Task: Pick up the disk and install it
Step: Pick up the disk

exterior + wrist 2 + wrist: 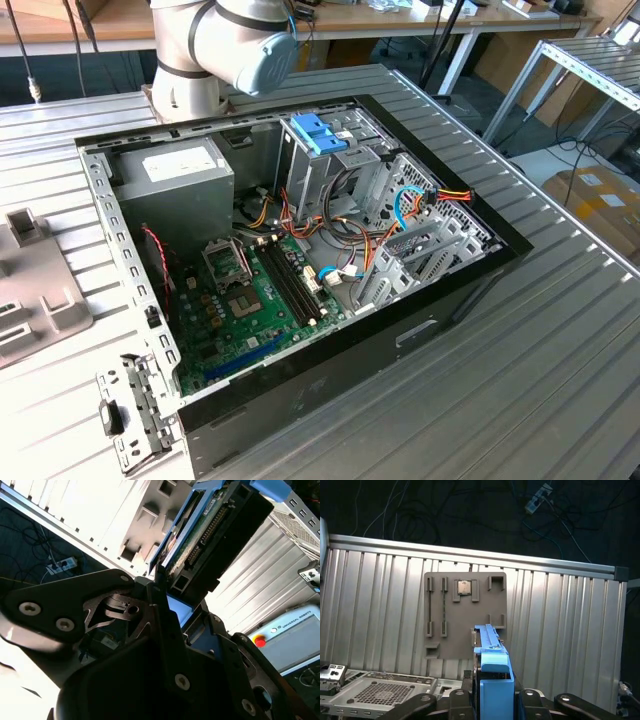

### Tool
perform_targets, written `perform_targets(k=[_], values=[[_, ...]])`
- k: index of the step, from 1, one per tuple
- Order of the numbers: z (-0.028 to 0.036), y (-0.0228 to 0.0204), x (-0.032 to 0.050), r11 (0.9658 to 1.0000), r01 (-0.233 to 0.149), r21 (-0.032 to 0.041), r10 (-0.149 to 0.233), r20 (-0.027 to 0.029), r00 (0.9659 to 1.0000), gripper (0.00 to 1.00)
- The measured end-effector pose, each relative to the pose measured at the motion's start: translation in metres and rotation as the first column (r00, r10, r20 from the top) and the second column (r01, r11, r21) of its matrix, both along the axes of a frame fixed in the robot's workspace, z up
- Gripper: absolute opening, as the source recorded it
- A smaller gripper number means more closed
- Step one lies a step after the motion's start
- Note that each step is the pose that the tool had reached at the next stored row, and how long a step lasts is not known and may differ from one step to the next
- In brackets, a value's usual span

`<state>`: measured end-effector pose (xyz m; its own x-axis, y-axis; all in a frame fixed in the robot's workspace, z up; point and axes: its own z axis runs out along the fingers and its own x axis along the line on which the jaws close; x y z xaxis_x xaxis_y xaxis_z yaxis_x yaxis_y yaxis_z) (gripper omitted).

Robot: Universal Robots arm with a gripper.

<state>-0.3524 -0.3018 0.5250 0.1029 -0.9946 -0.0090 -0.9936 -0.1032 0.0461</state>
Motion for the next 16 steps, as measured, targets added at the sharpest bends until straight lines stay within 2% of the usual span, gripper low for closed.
perform_targets(k=[3, 16], values=[[-0.0002, -0.0029, 0.0011, 1.0, 0.0, 0.0, 0.0, 0.0001, 1.0, 0.37], [-0.0006, -0.0092, 0.0032, 1.0, 0.0, 0.0001, 0.0, 0.0001, 1.0, 0.37]])
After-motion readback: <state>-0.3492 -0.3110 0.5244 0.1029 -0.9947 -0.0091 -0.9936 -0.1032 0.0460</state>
